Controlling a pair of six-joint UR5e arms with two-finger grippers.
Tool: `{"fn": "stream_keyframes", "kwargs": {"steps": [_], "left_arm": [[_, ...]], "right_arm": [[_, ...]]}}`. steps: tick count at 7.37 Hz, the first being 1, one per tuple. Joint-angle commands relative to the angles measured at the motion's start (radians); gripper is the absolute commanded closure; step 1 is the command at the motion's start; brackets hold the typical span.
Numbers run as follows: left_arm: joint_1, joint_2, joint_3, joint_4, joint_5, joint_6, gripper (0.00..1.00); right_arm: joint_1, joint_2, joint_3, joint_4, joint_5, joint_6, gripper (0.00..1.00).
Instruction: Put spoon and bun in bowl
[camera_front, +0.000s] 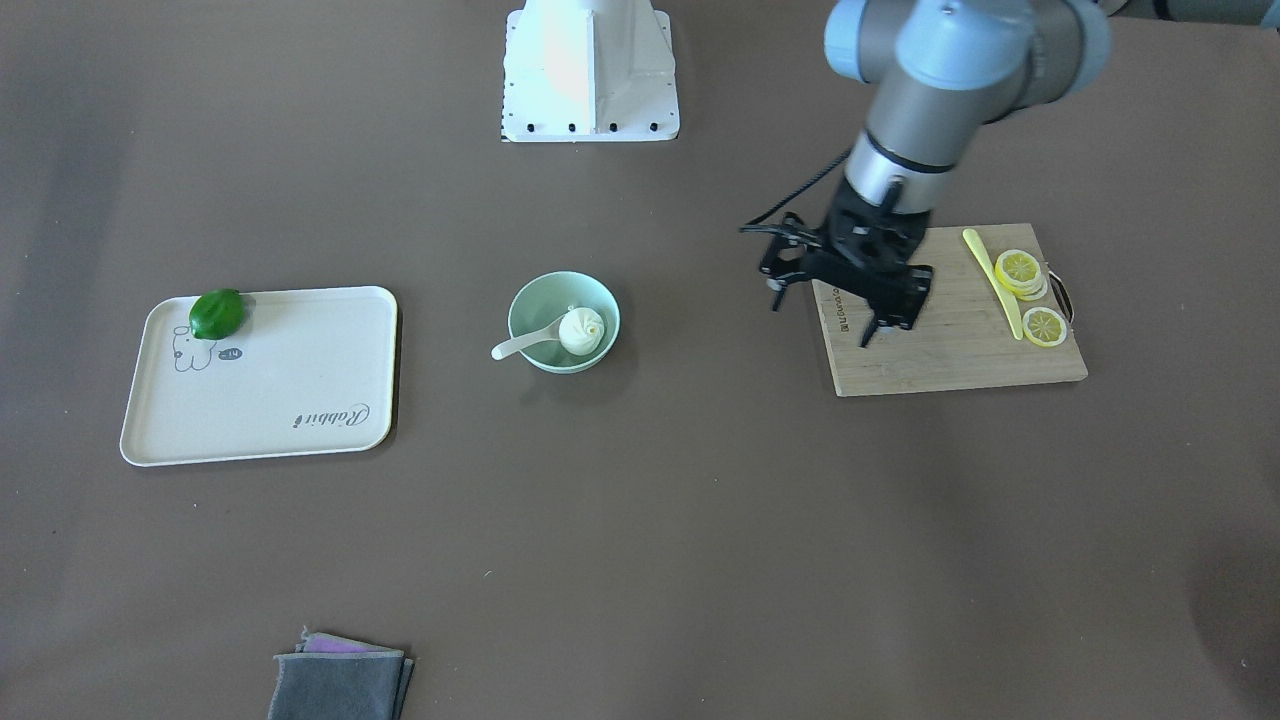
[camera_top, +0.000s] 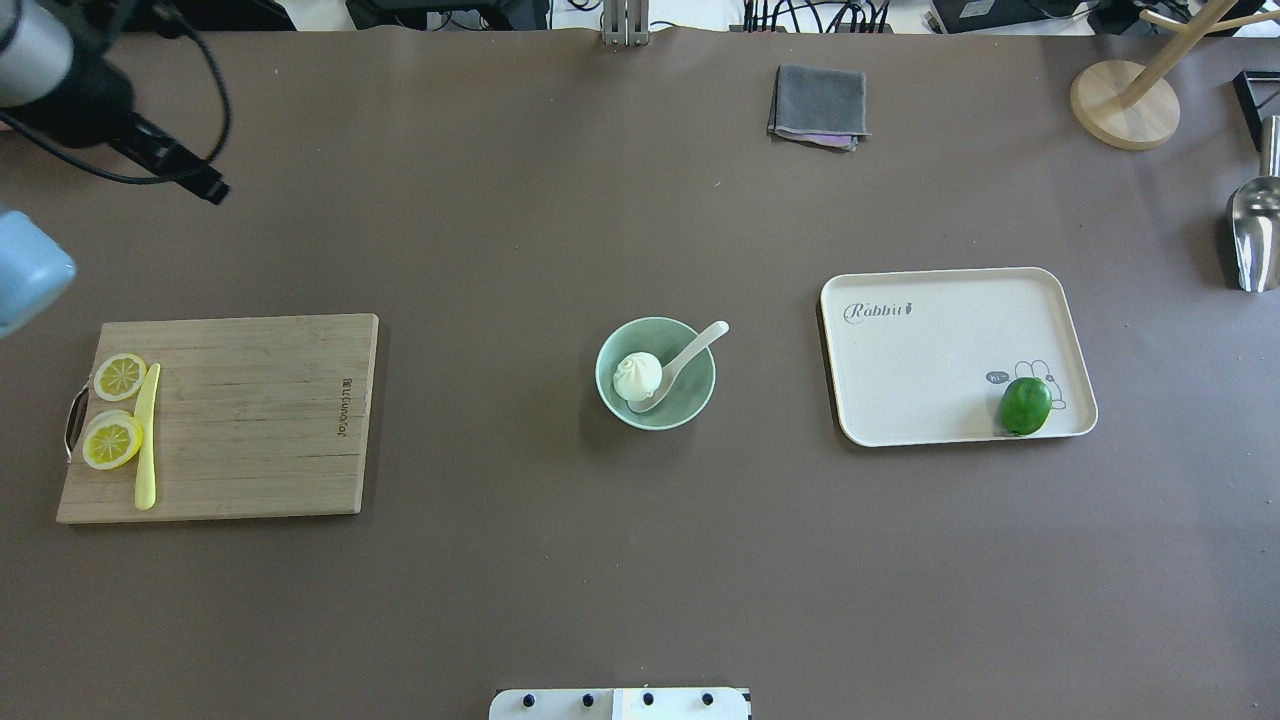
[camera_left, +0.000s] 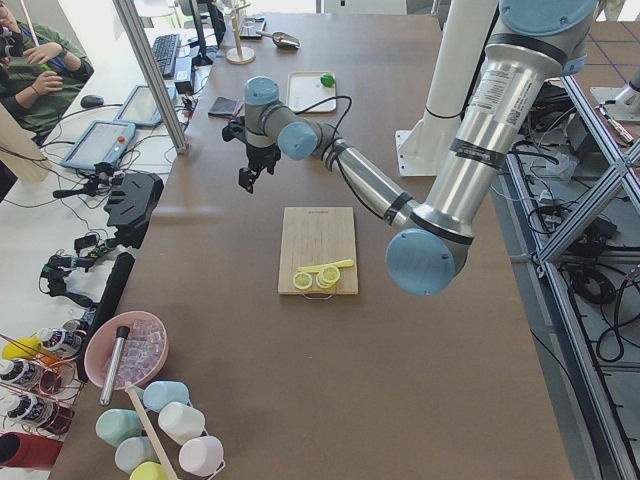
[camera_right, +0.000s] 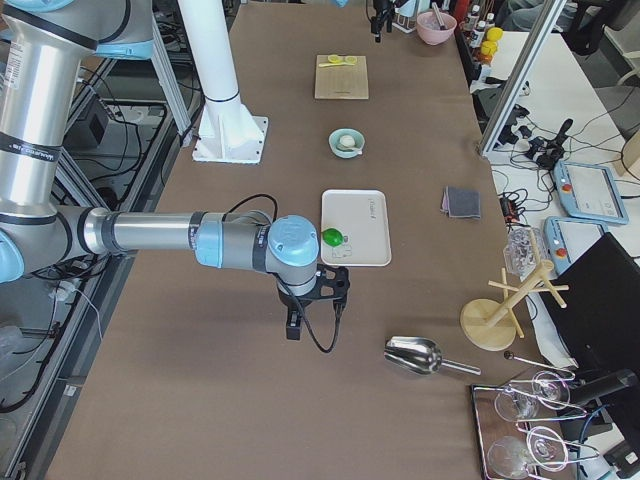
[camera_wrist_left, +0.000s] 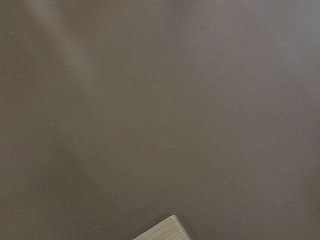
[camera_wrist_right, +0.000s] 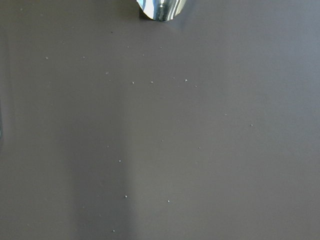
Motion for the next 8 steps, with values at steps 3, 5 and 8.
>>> {"fn": "stream_keyframes", "kwargs": {"steps": [3,5,8], "left_arm": [[-0.334,0.253,0.183,-0.021,-0.021,0.289,0.02],[-0.397,0.261,0.233,-0.050,-0.039,0.200,0.02],[-0.401,0.337,0.166,-0.056,-0.090,0.187,0.02]], "right_arm": [[0.002,-0.003,-0.030,0.001,-0.002,0.004,0.00],[0.002,-0.002,-0.030,0.001,0.001,0.004,0.00],[0.002,0.000,-0.030,0.001,0.004,0.000,0.00]]}}
